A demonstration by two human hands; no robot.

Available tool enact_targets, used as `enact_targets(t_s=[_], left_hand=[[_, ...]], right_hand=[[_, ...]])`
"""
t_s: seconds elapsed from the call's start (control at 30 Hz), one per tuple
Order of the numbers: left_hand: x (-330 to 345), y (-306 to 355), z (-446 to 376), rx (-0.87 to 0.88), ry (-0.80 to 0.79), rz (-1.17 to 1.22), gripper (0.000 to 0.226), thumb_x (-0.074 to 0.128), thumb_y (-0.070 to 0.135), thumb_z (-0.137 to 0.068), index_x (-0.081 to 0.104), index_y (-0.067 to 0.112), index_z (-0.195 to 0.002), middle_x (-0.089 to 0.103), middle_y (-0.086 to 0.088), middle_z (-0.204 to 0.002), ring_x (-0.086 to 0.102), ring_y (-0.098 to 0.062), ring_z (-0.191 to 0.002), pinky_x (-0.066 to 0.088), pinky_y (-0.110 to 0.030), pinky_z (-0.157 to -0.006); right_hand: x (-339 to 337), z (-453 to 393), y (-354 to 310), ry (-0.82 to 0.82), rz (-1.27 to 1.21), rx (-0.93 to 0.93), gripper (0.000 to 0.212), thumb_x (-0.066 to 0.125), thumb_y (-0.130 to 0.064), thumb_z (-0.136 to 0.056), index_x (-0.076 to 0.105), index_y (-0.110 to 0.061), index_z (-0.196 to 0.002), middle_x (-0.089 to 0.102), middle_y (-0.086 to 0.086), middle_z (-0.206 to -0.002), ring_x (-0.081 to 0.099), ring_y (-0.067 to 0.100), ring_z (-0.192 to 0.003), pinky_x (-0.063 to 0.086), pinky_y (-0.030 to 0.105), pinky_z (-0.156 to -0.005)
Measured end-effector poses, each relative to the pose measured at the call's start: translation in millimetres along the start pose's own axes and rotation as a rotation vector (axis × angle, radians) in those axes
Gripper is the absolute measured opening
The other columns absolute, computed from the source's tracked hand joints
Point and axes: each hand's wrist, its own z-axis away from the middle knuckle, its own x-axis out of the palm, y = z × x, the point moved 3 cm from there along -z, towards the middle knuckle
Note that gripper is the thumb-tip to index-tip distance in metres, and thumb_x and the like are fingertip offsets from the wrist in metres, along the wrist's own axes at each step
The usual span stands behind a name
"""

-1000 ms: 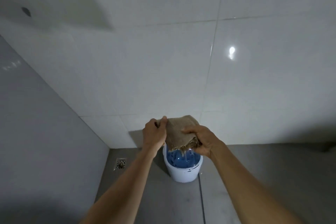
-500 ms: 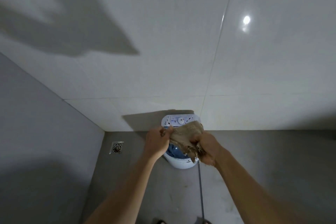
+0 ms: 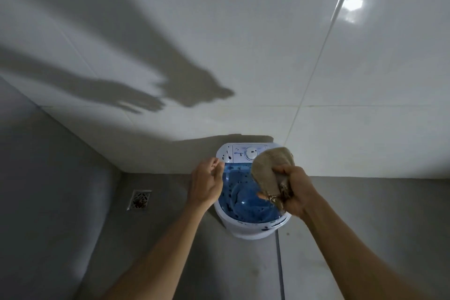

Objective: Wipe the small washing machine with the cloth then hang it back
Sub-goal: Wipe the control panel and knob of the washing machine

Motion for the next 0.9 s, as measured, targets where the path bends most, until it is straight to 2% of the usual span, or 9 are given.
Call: enact_targets(t_s=[0.07, 0.17, 0.27, 0.33, 0.47, 0.57, 0.67, 0.8, 0.9], left_hand=[[26.5, -23.9, -10.2, 0.057, 0.006, -0.061, 0.037, 0.040, 0.040, -0.099, 0.059, 0.014, -0.117, 0.065, -0.005, -0.111, 0.061, -0.019, -0.102, 0.052, -0.039, -0.088], [62.1, -54.9, -17.8, 0.111, -0.027, -0.138, 0.041, 0.038, 0.035, -0.101, 0.053, 0.009, -0.129, 0.061, -0.011, -0.123, 0.054, -0.028, -0.116, 0.044, -0.042, -0.100], [94.0, -74.2, -26.2, 0.155, -0.094, -0.183, 0.049, 0.033, 0.032, -0.102, 0.036, 0.008, -0.145, 0.039, -0.012, -0.150, 0.033, -0.027, -0.140, 0.024, -0.037, -0.117], [112.0, -86.0, -29.7, 0.172, -0.104, -0.193, 0.051, 0.032, 0.030, -0.103, 0.028, 0.008, -0.149, 0.028, -0.010, -0.156, 0.023, -0.023, -0.145, 0.015, -0.031, -0.119], [132.5, -105.9, -35.5, 0.259, -0.068, -0.212, 0.049, 0.031, 0.031, -0.103, 0.034, 0.007, -0.145, 0.033, -0.011, -0.154, 0.031, -0.027, -0.142, 0.022, -0.032, -0.117], [140.6, -114.6, -38.5, 0.308, -0.041, -0.219, 0.049, 0.031, 0.030, -0.103, 0.033, 0.007, -0.146, 0.026, -0.010, -0.157, 0.021, -0.022, -0.146, 0.011, -0.022, -0.113], [147.2, -121.5, -40.9, 0.330, -0.036, -0.231, 0.050, 0.027, 0.031, -0.104, 0.026, 0.009, -0.149, 0.018, -0.006, -0.160, 0.012, -0.017, -0.148, 0.004, -0.023, -0.115], [149.4, -122.9, -40.0, 0.312, -0.072, -0.274, 0.052, 0.023, 0.030, -0.104, 0.018, 0.009, -0.151, 0.010, -0.006, -0.161, 0.006, -0.018, -0.149, 0.009, -0.035, -0.122], [149.9, -121.0, -42.7, 0.318, -0.107, -0.330, 0.053, 0.023, 0.030, -0.104, 0.015, 0.009, -0.151, 0.006, -0.007, -0.161, 0.004, -0.019, -0.149, 0.012, -0.038, -0.122]], right_hand=[[-14.6, -24.7, 5.4, 0.017, -0.013, -0.030, 0.051, 0.059, -0.009, -0.088, 0.038, -0.012, -0.134, 0.058, 0.031, -0.126, 0.066, 0.043, -0.097, 0.059, 0.053, -0.071], [-30.5, -56.4, 14.0, 0.030, 0.004, -0.084, 0.056, 0.064, -0.010, -0.083, 0.039, -0.009, -0.133, 0.059, 0.032, -0.121, 0.066, 0.037, -0.076, 0.056, 0.039, -0.051], [-40.3, -81.2, 16.4, 0.039, 0.056, -0.172, 0.055, 0.064, -0.015, -0.083, 0.043, -0.005, -0.133, 0.061, 0.034, -0.120, 0.062, 0.032, -0.063, 0.049, 0.032, -0.042], [-44.8, -94.2, 17.2, 0.007, 0.078, -0.244, 0.048, 0.060, -0.018, -0.087, 0.046, -0.003, -0.131, 0.061, 0.028, -0.109, 0.060, 0.029, -0.060, 0.047, 0.029, -0.039], [-48.8, -112.3, 19.9, -0.058, 0.096, -0.359, 0.054, 0.061, -0.027, -0.087, 0.045, -0.004, -0.134, 0.059, 0.027, -0.117, 0.063, 0.030, -0.066, 0.048, 0.029, -0.042], [-48.9, -118.3, 22.5, -0.077, 0.101, -0.441, 0.054, 0.057, -0.033, -0.088, 0.047, -0.008, -0.135, 0.061, 0.026, -0.118, 0.064, 0.030, -0.071, 0.048, 0.029, -0.045], [-49.5, -118.1, 28.7, -0.062, 0.084, -0.474, 0.046, 0.048, -0.035, -0.094, 0.049, -0.006, -0.131, 0.063, 0.024, -0.108, 0.063, 0.029, -0.070, 0.047, 0.028, -0.043], [-49.2, -111.0, 35.3, 0.066, 0.239, -0.465, 0.032, 0.053, -0.022, -0.096, 0.051, -0.002, -0.121, 0.067, 0.025, -0.103, 0.065, 0.029, -0.071, 0.050, 0.033, -0.053], [-44.8, -106.7, 30.5, 0.128, 0.438, -0.557, 0.025, 0.055, -0.005, -0.092, 0.059, -0.002, -0.117, 0.068, 0.025, -0.093, 0.060, 0.026, -0.061, 0.049, 0.031, -0.049]])
